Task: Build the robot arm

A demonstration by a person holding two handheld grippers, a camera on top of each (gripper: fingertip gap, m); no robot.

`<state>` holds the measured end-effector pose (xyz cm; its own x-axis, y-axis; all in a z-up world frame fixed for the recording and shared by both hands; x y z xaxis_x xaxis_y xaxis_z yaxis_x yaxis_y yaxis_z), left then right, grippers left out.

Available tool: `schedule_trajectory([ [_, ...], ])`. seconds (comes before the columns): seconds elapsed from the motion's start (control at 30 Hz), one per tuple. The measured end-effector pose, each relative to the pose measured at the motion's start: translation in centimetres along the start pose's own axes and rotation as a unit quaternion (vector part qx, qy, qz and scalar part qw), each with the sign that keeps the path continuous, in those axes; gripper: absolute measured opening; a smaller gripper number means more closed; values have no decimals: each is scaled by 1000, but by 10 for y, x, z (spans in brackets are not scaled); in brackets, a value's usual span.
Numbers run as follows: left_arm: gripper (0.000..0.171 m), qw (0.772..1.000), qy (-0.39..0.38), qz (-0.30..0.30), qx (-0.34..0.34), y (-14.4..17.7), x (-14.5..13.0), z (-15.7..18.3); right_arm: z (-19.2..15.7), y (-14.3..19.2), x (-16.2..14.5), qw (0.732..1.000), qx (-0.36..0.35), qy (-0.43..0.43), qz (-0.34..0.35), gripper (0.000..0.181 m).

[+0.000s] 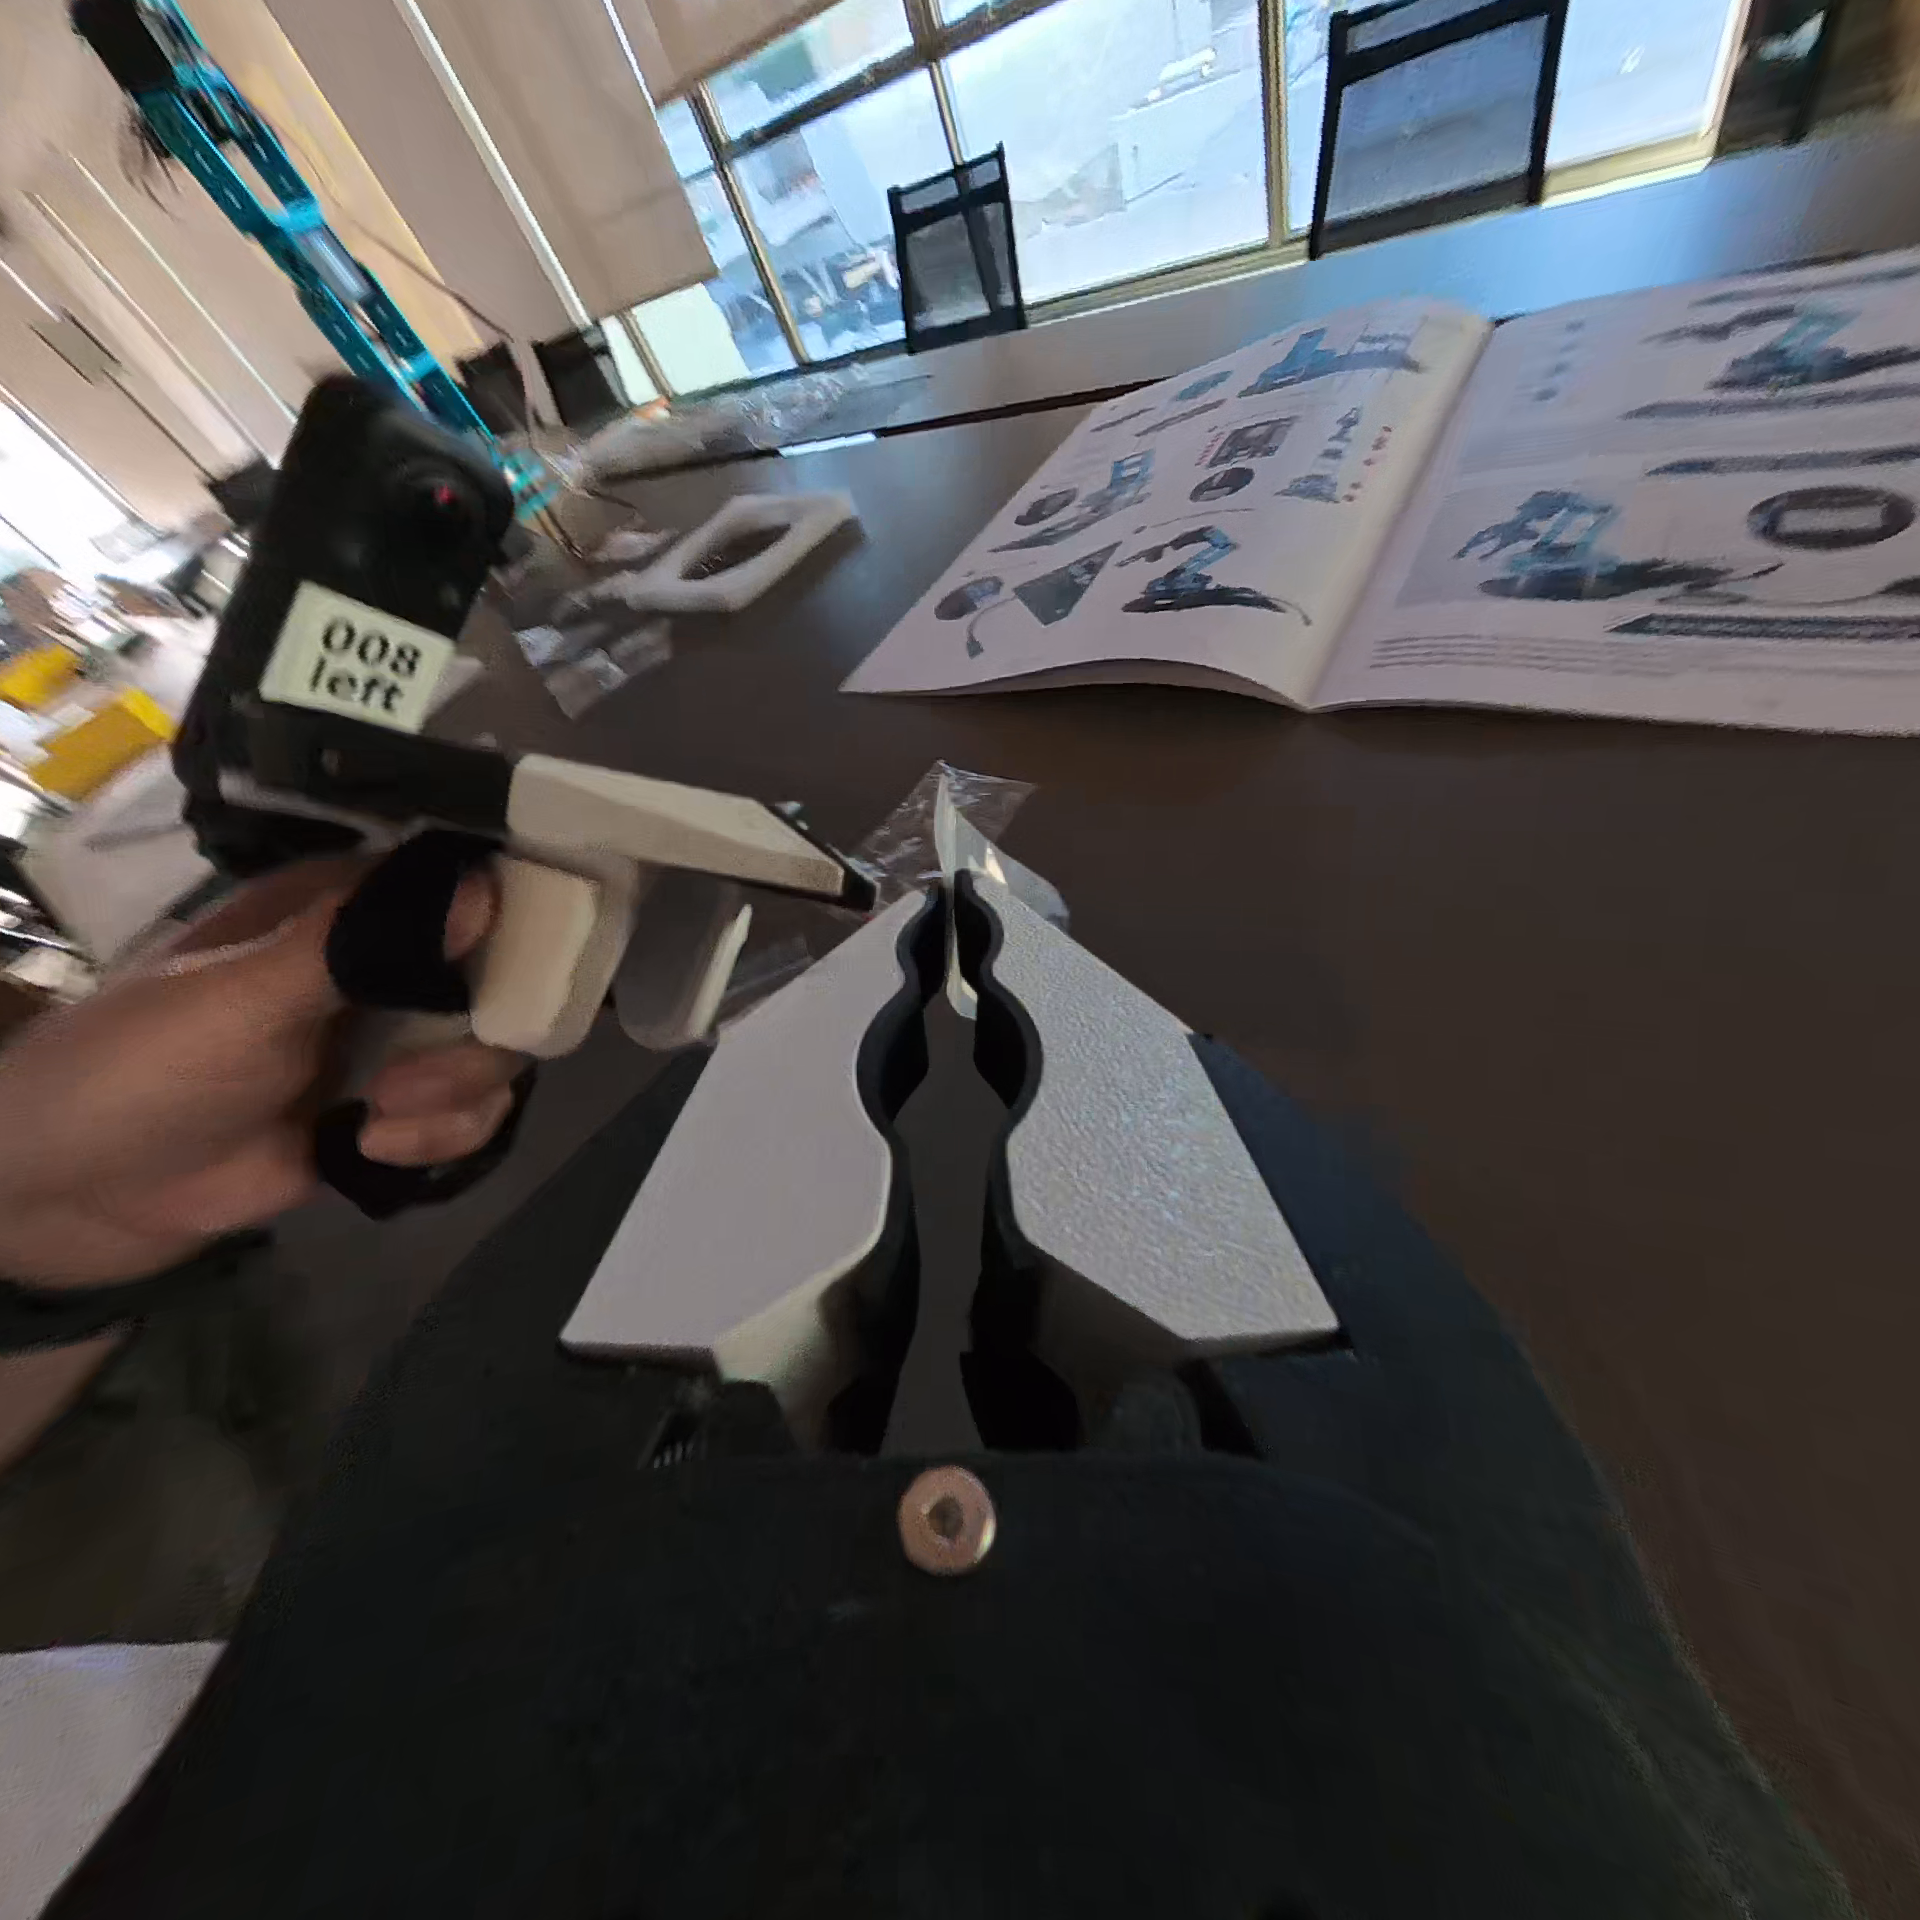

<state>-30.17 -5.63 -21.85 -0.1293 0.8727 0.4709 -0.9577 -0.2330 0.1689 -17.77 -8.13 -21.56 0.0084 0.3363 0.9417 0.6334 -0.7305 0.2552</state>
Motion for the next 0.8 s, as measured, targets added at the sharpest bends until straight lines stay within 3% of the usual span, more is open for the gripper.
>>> schedule_trajectory([
  [0.1,21,997,-70,26,23,10,-12,6,3,-11,-8,993,56,-105,-13,0],
  [0.2,29,986,-142,24,87,23,-26,4,3,-23,-12,961,150,-229,-31,0],
  [0.3,29,971,-190,17,148,32,-28,0,1,-27,-12,935,215,-280,-42,0],
  [0.4,10,981,-148,23,123,32,-21,2,-2,-26,-13,939,235,-242,-68,0],
  [0.5,16,991,-96,18,94,31,-14,-2,-4,-24,-13,959,222,-151,-93,0],
  [0.57,27,986,-145,9,76,35,-7,0,-4,-22,-13,964,221,-94,-111,1],
  [0.67,22,966,-244,-47,71,34,-4,1,-4,-17,-9,964,236,-58,-111,0],
  [0.8,18,947,-295,-124,30,21,-11,2,-6,-11,-9,956,264,-12,-123,0],
])
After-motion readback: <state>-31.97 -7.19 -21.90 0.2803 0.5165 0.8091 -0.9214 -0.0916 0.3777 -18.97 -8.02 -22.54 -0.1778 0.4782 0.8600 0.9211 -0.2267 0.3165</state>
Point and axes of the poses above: each gripper's, where its closed fingertips meet, y back along the fingers, x out of its top, z = x × y across the jaws, the point moved 7 cm from there along y, back along the fingers, and after that the axes turned 7 degrees about y, right-handed, at the moved point
